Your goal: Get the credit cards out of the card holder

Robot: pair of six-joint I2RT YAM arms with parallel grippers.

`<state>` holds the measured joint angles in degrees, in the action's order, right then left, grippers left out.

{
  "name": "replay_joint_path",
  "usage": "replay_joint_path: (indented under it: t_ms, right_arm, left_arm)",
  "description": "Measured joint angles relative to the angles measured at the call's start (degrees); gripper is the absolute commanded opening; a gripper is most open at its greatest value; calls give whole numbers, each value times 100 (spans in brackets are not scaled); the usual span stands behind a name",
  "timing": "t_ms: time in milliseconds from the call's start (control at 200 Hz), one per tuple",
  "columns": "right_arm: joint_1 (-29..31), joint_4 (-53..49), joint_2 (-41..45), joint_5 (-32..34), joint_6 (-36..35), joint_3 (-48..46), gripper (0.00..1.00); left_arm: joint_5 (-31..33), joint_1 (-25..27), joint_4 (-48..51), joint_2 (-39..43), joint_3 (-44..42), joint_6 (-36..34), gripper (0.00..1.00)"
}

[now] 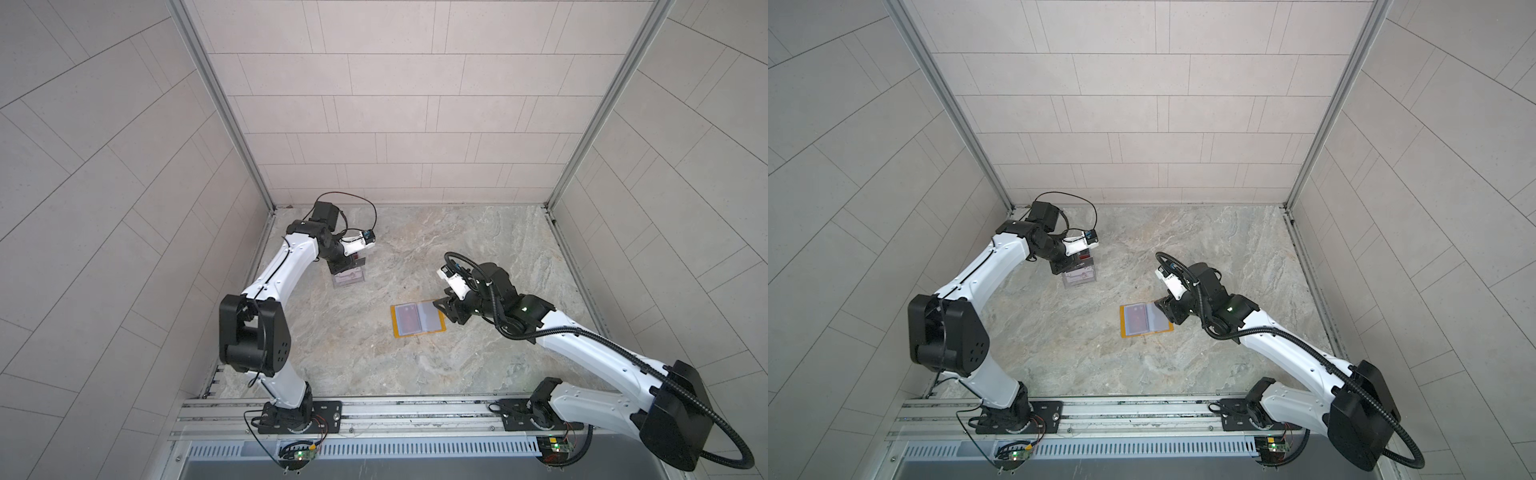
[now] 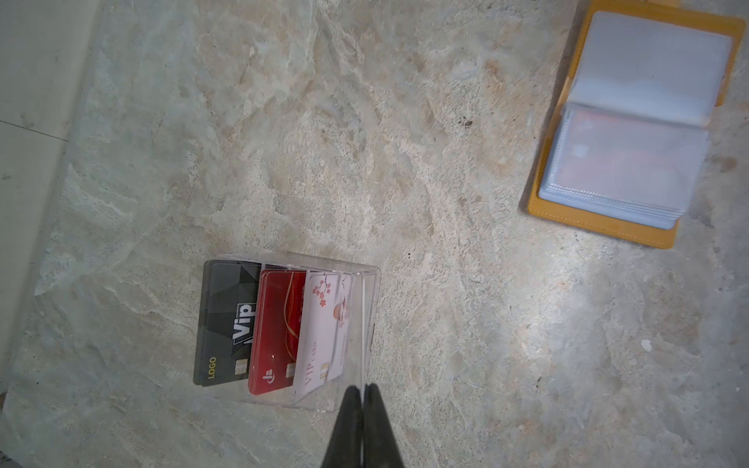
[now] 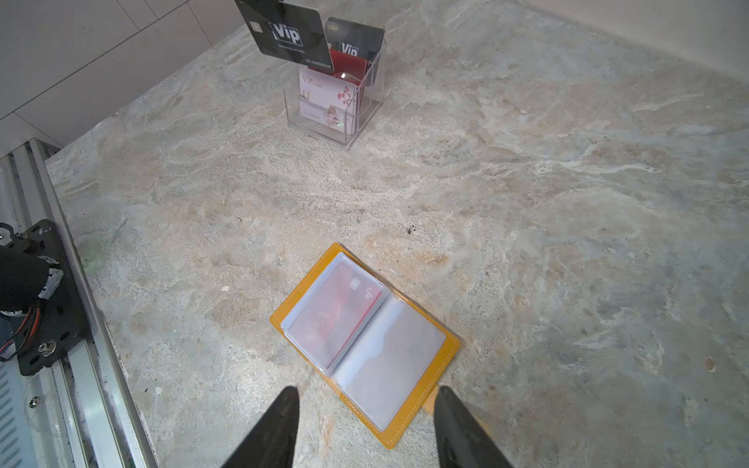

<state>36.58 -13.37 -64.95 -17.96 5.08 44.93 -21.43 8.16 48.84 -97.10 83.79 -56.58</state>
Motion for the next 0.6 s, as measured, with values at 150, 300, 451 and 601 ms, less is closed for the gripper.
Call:
replay_joint_path:
  t_ms: [150, 300, 451, 601]
  right_arm:
    - [0, 26, -68, 2, 4, 44, 56]
    - [-33, 28, -136, 20, 7, 46, 56]
    - [-94, 28, -199, 20, 7, 50, 56]
    - [-103, 44, -214, 24, 63, 50, 56]
  left_arm:
    - [13, -66, -76, -409, 400, -87, 0]
    - [37, -146, -107, -772, 789, -179, 0]
    - [35, -249, -103, -1073, 999, -269, 0]
    - [68, -424, -48, -1255, 1228, -374, 0]
